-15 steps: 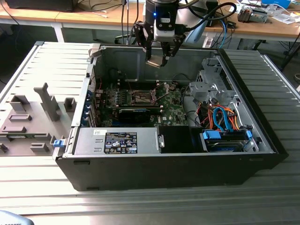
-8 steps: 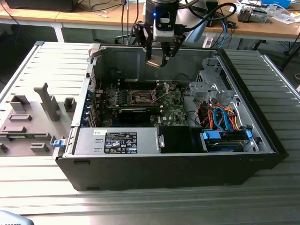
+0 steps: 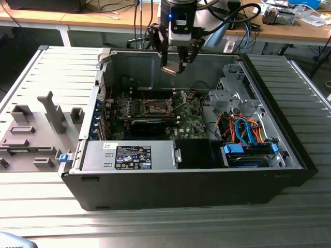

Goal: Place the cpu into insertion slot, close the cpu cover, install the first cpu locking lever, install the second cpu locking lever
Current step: 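Place the cpu into insertion slot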

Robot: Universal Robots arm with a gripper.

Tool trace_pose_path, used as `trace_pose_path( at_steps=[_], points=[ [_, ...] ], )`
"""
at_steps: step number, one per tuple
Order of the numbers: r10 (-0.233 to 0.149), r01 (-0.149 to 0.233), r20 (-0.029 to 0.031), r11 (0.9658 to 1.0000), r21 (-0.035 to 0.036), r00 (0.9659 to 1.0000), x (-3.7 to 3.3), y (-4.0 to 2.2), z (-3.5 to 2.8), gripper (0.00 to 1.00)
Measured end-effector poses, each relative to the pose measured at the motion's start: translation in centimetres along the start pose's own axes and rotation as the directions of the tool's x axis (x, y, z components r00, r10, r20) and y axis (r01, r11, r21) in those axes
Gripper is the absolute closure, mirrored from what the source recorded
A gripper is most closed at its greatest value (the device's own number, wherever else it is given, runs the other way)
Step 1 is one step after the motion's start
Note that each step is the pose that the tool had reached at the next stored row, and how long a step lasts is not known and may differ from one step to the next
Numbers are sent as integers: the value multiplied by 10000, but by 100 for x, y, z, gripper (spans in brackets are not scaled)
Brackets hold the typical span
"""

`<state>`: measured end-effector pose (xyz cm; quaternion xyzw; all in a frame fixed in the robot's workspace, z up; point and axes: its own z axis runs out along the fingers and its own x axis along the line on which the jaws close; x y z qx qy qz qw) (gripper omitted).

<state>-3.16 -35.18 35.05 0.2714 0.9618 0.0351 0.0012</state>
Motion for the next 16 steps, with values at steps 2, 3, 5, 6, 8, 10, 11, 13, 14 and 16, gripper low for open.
trace_pose_path(
  at_steps=[2, 3, 5, 6, 8, 10, 11, 13, 14, 16],
  points=[
    [51, -51, 5, 10000, 2, 10000, 0, 0, 1, 45],
    [67, -67, 7, 10000, 3, 10000, 0, 0, 1, 45],
    [109, -109, 11, 9999, 5, 9999, 0, 0, 1, 45],
    [125, -125, 13, 9999, 5, 9999, 0, 0, 2, 45],
    [170, -170, 17, 9999, 5, 9999, 0, 0, 2, 45],
    [220, -220, 22, 9998, 7, 9998, 0, 0, 3, 45],
    [237, -237, 23, 9997, 7, 9997, 0, 0, 3, 45],
    [281, -281, 27, 9996, 8, 9996, 0, 0, 4, 45],
    [321, -321, 31, 9995, 9, 9995, 0, 0, 4, 45],
    [357, -357, 34, 9994, 9, 9994, 0, 0, 5, 45]
  ],
)
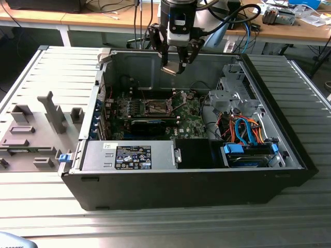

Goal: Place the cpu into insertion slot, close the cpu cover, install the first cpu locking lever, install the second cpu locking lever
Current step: 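Place the cpu into insertion slot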

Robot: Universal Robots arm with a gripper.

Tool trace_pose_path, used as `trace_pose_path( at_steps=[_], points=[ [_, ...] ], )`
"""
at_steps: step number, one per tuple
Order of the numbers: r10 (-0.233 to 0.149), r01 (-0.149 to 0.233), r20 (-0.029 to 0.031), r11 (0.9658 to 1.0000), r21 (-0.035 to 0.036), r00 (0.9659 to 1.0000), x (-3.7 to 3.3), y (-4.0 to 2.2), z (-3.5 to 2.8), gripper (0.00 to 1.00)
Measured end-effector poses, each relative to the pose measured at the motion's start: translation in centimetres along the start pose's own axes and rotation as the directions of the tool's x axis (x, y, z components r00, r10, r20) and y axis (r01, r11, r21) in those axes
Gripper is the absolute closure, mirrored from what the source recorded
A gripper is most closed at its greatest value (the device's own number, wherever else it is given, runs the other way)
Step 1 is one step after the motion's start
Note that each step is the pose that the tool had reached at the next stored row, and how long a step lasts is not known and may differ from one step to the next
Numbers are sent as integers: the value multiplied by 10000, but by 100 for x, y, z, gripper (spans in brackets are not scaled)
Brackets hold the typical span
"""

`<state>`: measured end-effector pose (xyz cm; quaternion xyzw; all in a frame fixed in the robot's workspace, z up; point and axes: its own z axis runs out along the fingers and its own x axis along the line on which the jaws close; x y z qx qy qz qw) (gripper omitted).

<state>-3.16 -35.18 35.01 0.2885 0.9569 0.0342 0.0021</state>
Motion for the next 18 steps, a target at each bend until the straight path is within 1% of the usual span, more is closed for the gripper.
trace_pose_path(
  at_steps=[8, 11, 18],
  points=[
    [154, -154, 13, 9999, 1, 9999, 0, 0, 2, 45],
    [478, -478, 38, 9989, 0, 9988, 0, 0, 6, 45],
    [591, -591, 46, 9983, -1, 9982, 0, -1, 7, 45]
  ],
)
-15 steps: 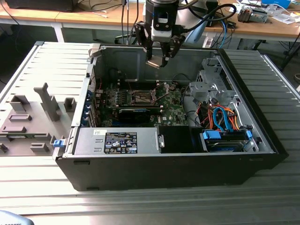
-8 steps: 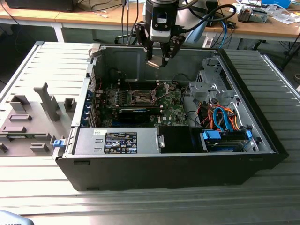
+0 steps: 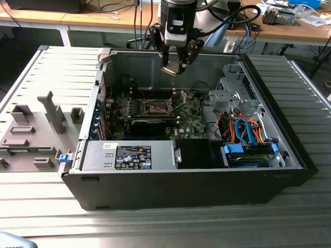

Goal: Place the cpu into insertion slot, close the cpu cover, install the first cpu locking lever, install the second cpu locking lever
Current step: 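Place the cpu into insertion slot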

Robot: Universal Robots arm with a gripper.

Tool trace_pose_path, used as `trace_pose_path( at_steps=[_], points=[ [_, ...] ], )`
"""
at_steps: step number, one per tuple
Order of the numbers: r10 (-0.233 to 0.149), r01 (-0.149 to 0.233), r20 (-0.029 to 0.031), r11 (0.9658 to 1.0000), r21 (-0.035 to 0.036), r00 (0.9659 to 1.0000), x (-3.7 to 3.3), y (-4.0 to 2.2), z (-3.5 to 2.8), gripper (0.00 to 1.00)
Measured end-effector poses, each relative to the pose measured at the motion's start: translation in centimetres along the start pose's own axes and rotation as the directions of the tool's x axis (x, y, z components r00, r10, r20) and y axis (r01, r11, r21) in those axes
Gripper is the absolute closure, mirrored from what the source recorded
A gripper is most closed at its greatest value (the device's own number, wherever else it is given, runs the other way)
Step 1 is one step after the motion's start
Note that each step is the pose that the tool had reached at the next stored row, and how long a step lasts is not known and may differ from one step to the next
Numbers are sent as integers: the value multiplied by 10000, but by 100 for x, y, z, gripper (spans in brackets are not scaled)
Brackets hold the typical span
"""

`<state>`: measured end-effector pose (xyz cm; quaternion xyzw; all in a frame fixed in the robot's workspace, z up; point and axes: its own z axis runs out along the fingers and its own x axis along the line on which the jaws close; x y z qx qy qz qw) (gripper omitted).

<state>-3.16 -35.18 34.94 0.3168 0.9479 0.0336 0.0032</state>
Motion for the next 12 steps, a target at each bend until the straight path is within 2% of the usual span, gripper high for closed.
trace_pose_path(
  at_steps=[12],
  points=[
    [220, -220, 16, 9998, -2, 9998, 0, 0, 3, 45]
  ],
)
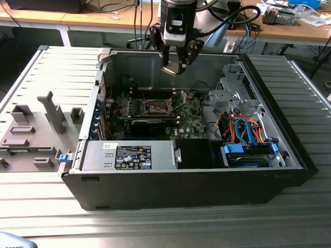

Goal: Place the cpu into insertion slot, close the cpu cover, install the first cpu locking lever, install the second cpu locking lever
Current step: 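Place the cpu into insertion slot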

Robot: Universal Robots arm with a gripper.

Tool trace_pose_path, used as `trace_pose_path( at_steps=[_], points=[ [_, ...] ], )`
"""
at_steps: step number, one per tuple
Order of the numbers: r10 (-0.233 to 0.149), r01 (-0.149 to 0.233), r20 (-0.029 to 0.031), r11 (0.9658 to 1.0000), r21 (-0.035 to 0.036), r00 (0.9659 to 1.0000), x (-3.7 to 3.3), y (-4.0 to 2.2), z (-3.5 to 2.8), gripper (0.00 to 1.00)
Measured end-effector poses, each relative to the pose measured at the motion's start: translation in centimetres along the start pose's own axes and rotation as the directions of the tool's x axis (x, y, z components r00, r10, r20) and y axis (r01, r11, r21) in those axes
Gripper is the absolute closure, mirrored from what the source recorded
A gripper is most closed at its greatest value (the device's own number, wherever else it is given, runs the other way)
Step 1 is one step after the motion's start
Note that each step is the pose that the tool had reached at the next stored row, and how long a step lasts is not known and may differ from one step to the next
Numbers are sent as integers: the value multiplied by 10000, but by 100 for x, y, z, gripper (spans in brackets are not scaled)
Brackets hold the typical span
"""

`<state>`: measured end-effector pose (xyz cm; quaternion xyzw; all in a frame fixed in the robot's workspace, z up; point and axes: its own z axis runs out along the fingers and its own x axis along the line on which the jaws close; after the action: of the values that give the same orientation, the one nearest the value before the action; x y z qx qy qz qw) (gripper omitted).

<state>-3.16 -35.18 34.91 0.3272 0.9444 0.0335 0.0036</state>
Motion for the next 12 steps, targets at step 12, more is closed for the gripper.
trace_pose_path(
  at_steps=[12],
  points=[
    [231, -231, 18, 9997, 0, 9997, 0, 0, 3, 45]
  ],
)
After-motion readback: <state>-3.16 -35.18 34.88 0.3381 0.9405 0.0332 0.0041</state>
